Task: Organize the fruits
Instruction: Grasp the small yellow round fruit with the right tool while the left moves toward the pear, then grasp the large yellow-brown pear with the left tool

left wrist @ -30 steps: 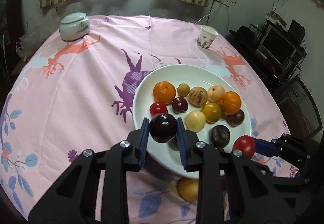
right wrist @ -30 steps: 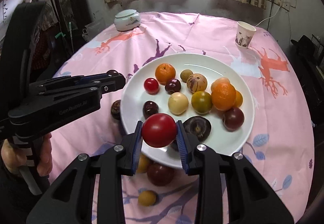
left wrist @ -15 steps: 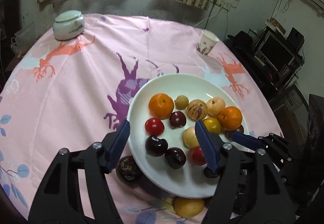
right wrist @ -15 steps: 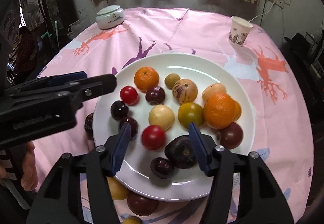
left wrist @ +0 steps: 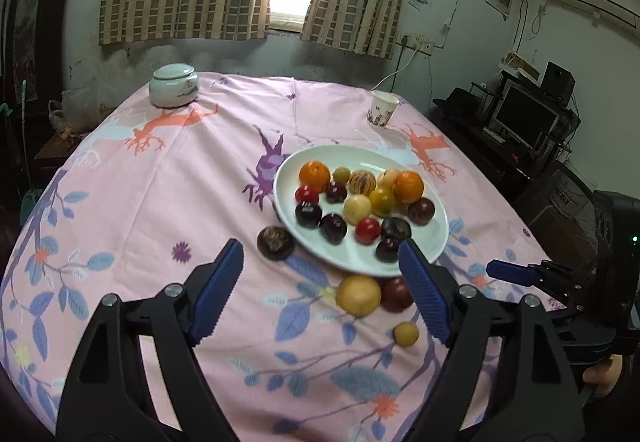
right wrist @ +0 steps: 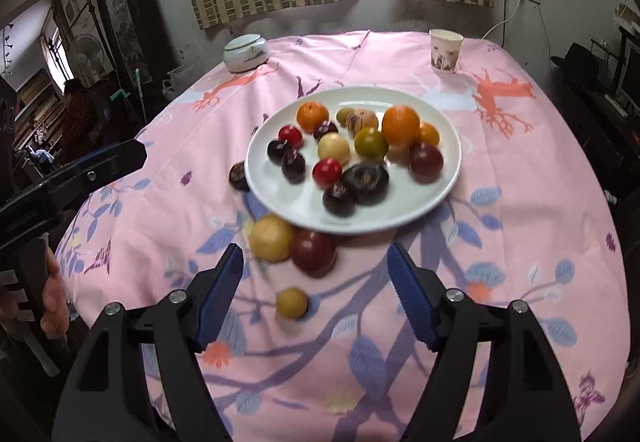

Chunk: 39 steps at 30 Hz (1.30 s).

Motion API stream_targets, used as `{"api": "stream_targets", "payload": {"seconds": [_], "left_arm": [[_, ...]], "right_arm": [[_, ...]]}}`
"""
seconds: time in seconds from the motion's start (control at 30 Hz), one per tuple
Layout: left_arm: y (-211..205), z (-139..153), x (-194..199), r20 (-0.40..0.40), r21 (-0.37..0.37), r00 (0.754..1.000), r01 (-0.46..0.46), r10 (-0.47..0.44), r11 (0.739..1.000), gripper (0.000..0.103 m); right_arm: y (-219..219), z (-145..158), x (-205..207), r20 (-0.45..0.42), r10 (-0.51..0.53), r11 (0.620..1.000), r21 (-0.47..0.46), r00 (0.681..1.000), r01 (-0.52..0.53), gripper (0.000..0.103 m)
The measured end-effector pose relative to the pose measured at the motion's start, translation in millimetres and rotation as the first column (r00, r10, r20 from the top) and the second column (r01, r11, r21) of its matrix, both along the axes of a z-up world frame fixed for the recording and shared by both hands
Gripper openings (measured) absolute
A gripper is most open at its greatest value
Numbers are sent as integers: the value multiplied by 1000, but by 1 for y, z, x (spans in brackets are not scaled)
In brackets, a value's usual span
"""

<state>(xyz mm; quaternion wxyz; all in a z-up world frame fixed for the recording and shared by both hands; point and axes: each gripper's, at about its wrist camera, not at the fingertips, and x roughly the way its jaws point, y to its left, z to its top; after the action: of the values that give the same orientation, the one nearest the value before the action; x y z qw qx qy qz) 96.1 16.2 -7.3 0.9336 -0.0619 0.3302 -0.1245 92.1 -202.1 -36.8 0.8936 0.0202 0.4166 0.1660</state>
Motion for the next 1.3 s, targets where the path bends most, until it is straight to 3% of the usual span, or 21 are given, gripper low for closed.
{"api": "stream_targets", "payload": {"seconds": [0.2,0.37,0.57,0.6,0.63,0.67,0.83,1.03,1.3], "left_arm": [[10,-42,-20,-105,7,994,-12,13,1000,81],[17,-45,-29,-107,36,994,-23,27,999,84],[23,-50,-27,-128,19,991,-28,30,999,85],[23,-51,-26,-134,19,991,-25,27,1000,85],[23,-52,-25,-139,19,990,-24,26,1000,85],[23,-53,-25,-141,18,990,-23,26,1000,85],[20,-51,-22,-148,14,989,-18,20,1000,85],[-11,-53,1,-150,38,988,31,-25,999,86],[-65,-91,41,-219,201,972,133,-88,970,84]], "right_arm": [[21,-49,-11,-132,23,999,-29,991,-27,75],[30,-52,-11,-118,18,999,-34,993,-23,75],[33,-53,-8,-84,-8,998,-69,996,2,75],[32,-54,-7,-76,-10,997,-71,997,5,73],[32,-55,-5,-79,-10,997,-73,997,4,62],[33,-57,-2,-93,-1,998,-65,996,-5,43],[42,-72,10,-115,20,996,-80,993,-30,26],[23,-57,-2,-93,-3,1000,-24,996,1,26],[-41,-46,-19,-98,-103,990,84,990,111,26]]}}
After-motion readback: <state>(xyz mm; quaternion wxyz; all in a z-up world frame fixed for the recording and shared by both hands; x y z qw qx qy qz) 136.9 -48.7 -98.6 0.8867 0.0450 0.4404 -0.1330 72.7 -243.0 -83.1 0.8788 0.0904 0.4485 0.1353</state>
